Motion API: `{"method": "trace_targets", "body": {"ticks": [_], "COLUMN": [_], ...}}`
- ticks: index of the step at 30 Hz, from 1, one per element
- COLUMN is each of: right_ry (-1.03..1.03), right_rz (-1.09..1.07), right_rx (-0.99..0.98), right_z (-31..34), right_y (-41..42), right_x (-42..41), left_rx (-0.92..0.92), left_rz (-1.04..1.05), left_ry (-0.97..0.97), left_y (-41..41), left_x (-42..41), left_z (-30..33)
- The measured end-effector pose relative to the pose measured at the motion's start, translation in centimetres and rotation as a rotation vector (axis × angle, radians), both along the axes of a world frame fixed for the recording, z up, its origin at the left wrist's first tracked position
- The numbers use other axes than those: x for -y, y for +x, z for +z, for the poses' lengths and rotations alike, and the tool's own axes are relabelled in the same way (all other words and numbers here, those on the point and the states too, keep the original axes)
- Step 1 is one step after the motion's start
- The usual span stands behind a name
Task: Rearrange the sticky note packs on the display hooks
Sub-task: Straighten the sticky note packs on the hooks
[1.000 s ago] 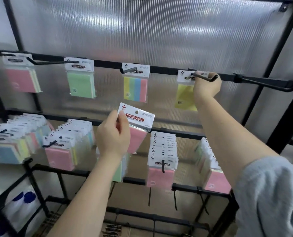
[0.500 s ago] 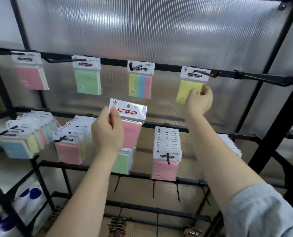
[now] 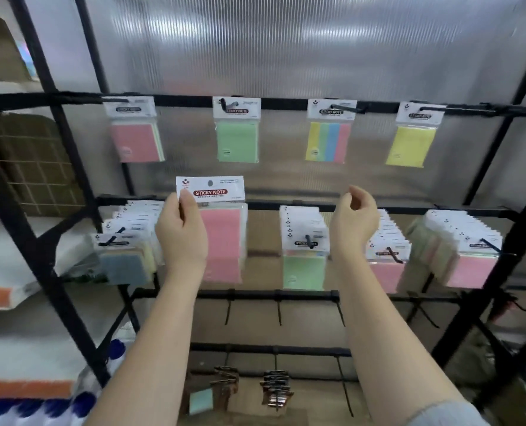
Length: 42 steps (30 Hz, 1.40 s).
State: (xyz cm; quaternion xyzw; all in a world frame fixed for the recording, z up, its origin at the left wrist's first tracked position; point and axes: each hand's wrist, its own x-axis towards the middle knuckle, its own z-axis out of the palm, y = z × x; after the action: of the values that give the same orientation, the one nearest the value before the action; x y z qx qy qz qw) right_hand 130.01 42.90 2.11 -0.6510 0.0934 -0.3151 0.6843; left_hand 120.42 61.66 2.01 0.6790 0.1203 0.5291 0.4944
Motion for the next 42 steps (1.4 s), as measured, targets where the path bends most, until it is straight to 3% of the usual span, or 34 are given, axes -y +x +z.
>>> {"method": "trace_targets", "body": {"ticks": [10, 19, 29, 42], "right_ry": [-0.234, -0.455, -0.500, -0.474], "right_rz": [0.073, 0.280, 0.311, 0.237], "right_rx": [-0.043, -0.176, -0.249, -0.185], "right_z": [-3.2, -5.3, -6.0, -6.6], "right_y": [-7.9, -9.2, -6.6, -5.9], "right_x": [-9.3, -13.1, -14.9, -15.8], "left_rx": [-0.104, -0.144, -0.006, 0.129], "left_rz": [-0.198, -0.141, -0.061, -0.044], "left_ry": [-0.115, 0.026, 0.026, 0.070], "left_y": [-5.8, -6.9, -4.2, -0.6], "left_x": [-9.1, -13.3, -16.9, -19.3], "left_z": [-0.2, 1.8, 6.3, 9.7]}}
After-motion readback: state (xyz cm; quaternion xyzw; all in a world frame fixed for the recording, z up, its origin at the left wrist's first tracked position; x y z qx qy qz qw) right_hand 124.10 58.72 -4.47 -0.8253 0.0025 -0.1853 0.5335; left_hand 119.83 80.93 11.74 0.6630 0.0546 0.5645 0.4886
